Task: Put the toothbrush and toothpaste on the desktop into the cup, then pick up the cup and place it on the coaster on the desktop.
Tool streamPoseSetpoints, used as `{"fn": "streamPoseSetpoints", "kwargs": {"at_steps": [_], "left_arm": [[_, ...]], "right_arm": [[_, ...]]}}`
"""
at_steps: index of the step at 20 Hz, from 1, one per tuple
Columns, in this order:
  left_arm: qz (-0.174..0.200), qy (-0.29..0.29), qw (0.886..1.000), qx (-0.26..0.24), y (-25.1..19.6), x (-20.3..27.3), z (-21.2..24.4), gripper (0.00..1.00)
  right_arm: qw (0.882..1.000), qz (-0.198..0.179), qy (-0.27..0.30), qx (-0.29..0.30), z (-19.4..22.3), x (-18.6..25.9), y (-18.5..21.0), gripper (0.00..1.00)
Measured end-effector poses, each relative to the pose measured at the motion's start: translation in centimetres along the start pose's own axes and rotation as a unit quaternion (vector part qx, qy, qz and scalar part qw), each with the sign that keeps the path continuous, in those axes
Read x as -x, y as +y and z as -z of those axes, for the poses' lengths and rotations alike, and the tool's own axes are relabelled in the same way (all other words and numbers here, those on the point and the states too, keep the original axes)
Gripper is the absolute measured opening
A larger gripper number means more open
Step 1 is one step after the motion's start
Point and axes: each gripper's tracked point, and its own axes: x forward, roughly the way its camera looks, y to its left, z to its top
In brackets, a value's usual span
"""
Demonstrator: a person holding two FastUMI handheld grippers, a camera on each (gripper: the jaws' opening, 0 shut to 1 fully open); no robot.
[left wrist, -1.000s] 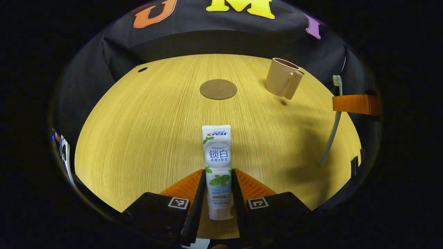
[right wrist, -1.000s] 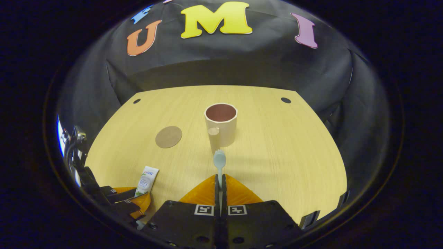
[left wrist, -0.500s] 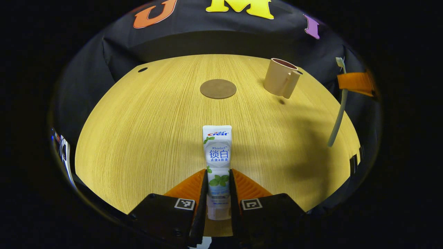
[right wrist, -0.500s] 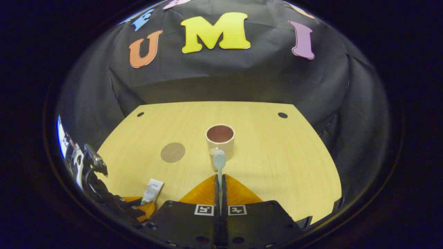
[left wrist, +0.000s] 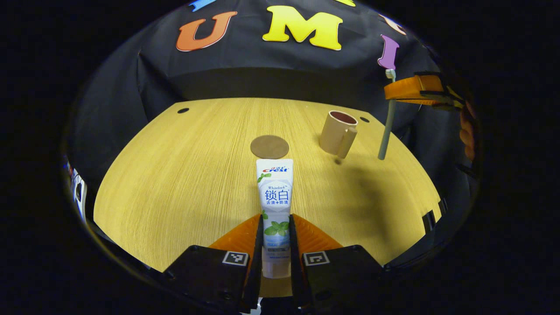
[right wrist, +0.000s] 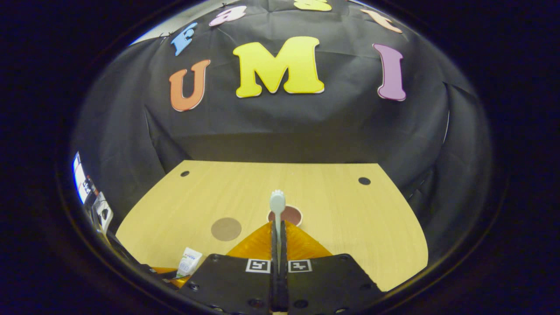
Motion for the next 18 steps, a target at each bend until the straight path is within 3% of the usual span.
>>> {"fn": "streamPoseSetpoints", "kwargs": {"at_steps": [7,8,9,10,18], "left_arm": [[-0.016,-0.062,0.998,0.000,0.9,1.8,-5.7,0.31],[-0.018,-0.068,0.998,0.001,1.0,1.9,-6.2,0.31],[-0.021,-0.073,0.997,0.000,1.2,1.9,-6.7,0.39],[-0.023,-0.076,0.997,-0.001,1.4,1.8,-7.2,0.31],[-0.044,-0.094,0.995,-0.013,2.8,1.6,-9.8,0.31]], "right_arm": [[0.997,-0.009,-0.077,-0.001,-7.2,-4.8,0.8,0.00],[0.997,-0.010,-0.080,0.000,-7.2,-5.8,0.8,0.00],[0.997,-0.012,-0.082,0.001,-7.1,-6.7,1.0,0.00],[0.997,-0.011,-0.082,0.003,-6.8,-7.8,0.9,0.00],[0.999,0.000,-0.036,0.000,-0.2,-14.0,0.0,0.00]]}}
